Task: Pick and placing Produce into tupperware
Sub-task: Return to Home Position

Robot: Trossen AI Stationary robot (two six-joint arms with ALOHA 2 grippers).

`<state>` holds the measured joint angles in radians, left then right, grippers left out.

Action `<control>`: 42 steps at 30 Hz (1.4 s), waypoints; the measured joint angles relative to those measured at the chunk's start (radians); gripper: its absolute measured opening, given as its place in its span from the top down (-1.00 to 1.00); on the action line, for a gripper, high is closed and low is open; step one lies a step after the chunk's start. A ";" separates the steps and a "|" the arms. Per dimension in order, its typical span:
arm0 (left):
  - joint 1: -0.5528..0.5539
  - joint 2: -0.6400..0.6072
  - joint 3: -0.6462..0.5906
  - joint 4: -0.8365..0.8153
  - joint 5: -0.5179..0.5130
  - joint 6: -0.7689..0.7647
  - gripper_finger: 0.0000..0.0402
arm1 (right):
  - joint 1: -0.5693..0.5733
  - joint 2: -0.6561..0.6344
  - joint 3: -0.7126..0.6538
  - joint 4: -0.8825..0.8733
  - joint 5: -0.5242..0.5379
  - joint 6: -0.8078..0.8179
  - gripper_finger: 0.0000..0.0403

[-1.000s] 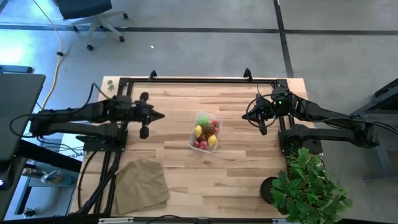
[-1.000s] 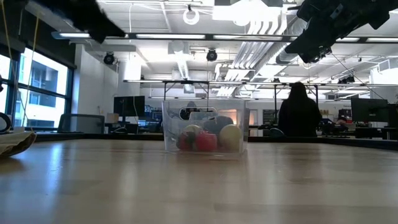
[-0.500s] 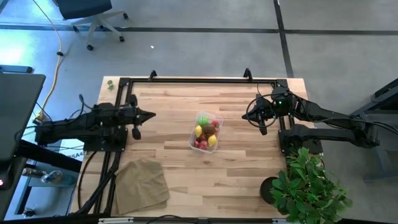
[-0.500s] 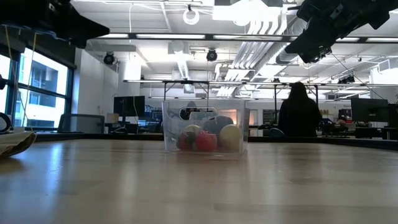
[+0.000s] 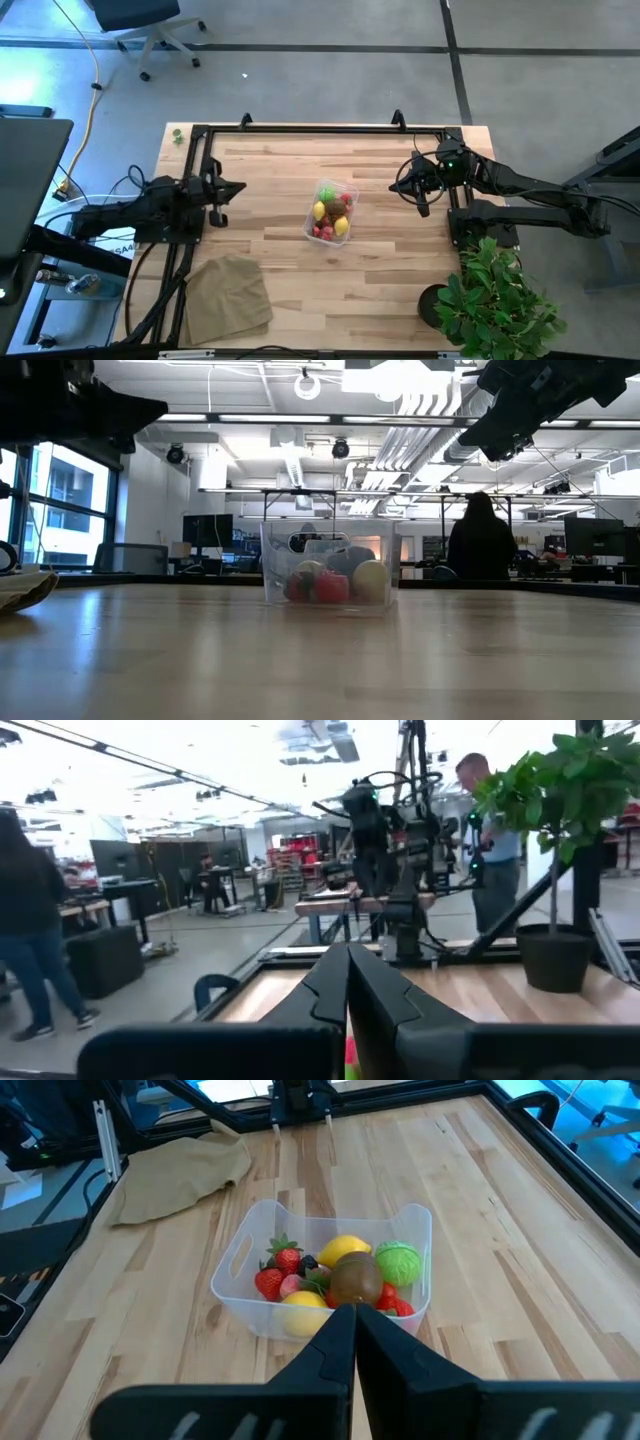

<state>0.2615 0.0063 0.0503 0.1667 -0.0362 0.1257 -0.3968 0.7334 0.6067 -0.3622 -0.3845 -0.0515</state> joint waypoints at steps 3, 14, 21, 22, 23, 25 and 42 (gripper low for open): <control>0.000 0.000 -0.042 0.071 0.019 -0.008 1.00 | 0.000 0.000 0.000 0.000 0.000 0.000 0.98; 0.000 0.000 -0.041 -0.024 0.025 -0.005 1.00 | 0.000 0.000 0.000 0.000 0.000 0.000 0.98; 0.000 0.000 -0.041 -0.149 0.020 0.000 1.00 | 0.000 0.000 0.000 0.000 0.000 0.000 0.98; 0.000 0.002 -0.041 -0.153 0.020 0.009 1.00 | 0.000 0.000 0.000 0.000 0.000 0.000 0.98; 0.000 0.006 -0.041 -0.151 0.020 0.024 0.99 | 0.000 0.000 0.000 0.000 0.000 0.000 0.98; 0.000 0.013 -0.041 -0.151 0.021 0.048 0.99 | 0.000 0.000 0.000 0.000 0.000 0.000 0.98; 0.000 0.011 -0.041 -0.151 0.021 0.139 0.99 | 0.000 0.000 0.000 0.000 0.000 0.001 0.98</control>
<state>0.2615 0.0174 0.0090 0.0162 -0.0154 0.2649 -0.3966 0.7335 0.6067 -0.3618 -0.3845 -0.0504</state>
